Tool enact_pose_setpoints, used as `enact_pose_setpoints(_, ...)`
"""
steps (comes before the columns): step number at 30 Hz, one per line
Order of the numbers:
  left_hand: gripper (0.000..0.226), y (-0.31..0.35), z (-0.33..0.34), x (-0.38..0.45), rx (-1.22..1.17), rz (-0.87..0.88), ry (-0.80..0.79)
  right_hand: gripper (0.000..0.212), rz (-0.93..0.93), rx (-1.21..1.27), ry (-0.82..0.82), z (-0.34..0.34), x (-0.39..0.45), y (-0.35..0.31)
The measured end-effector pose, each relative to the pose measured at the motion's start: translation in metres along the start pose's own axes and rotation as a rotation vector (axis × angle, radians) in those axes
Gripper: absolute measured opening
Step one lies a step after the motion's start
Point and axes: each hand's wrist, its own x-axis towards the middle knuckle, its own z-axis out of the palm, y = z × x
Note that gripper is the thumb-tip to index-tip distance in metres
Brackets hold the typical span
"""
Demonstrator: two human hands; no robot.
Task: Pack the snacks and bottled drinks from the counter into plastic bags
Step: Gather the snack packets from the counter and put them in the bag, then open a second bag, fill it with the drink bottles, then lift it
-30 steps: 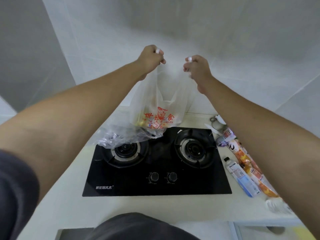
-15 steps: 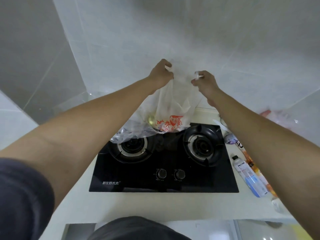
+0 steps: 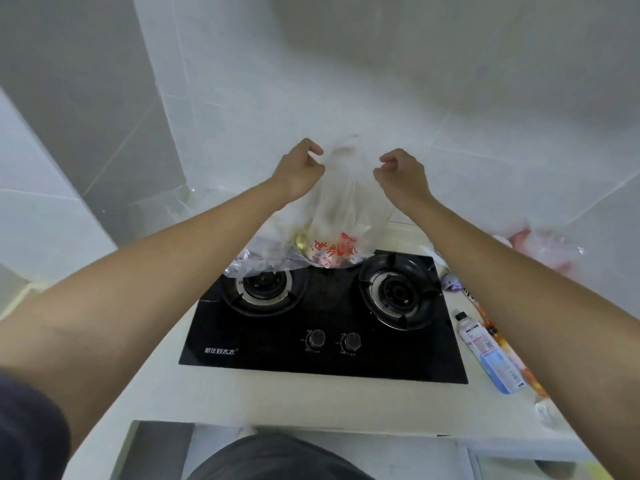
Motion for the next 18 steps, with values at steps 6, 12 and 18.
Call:
enact_pose_setpoints(6, 0.03, 0.012, -0.003, -0.086, 0.122, -0.015, 0.109, 0.034, -0.14, 0.044, -0.093, -0.006, -0.068, 0.005)
enact_pose_setpoints(12, 0.039, 0.0, -0.002, -0.191, 0.577, 0.066, 0.146, 0.036, -0.455, -0.182, -0.173, 0.016, -0.158, 0.008)
enact_pose_setpoints(18, 0.044, -0.018, -0.028, -0.291, 0.733, -0.001, 0.214, 0.041, -0.588, -0.223, -0.264, 0.051, -0.231, -0.018)
